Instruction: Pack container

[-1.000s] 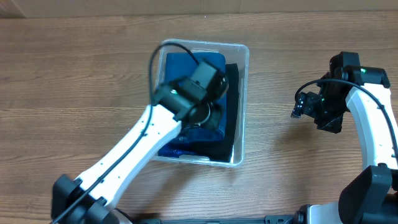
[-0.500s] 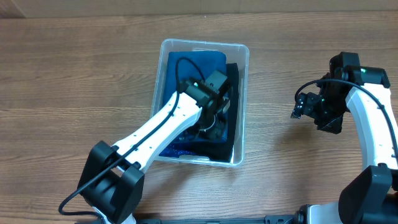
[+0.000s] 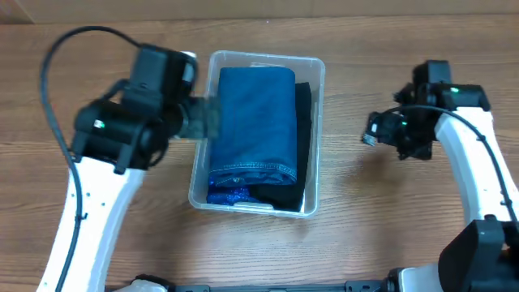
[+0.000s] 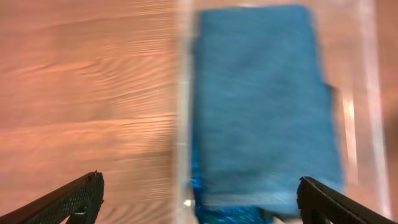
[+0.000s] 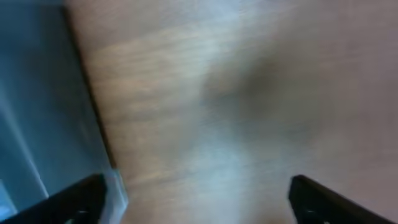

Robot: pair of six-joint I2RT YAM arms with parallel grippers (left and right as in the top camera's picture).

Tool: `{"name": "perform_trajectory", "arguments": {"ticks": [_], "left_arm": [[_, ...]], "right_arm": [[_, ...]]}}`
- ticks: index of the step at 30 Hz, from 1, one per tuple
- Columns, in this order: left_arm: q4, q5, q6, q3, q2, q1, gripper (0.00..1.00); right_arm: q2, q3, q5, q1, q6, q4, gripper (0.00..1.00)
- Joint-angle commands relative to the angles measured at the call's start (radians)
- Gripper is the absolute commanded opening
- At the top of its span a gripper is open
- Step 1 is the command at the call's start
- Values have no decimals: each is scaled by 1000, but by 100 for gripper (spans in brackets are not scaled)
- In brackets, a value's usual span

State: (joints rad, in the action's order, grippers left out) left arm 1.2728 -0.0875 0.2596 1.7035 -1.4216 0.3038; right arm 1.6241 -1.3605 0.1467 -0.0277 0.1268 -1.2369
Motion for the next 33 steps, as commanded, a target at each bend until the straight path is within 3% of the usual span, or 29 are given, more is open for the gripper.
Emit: {"name": "perform_trajectory", "arguments": {"ticks": [1,5,11,16,21,30,33], "left_arm": [[-23,-35,60,9,-25,-185,100],[-4,23,63,9,-96,-340,100],[37,41,62,8,-166,-376,100],[39,62,62,8,-169,-375,100],[55,63,62,8,-169,-375,100],[-1,29,38,8,-169,-376,100],[-137,29,-105,8,-181,-376,100]], "right_arm": [[-25,-93,-48,124,-8,107,100],[-2,-101,-65,149,34,217,100],[185,-100,-155,140,87,343,100],[306,-100,174,140,-34,437,100],[310,-101,386,140,-109,562,100],[260,-146,27,110,-48,520,100],[251,-325,-100,113,-48,366,100]]}}
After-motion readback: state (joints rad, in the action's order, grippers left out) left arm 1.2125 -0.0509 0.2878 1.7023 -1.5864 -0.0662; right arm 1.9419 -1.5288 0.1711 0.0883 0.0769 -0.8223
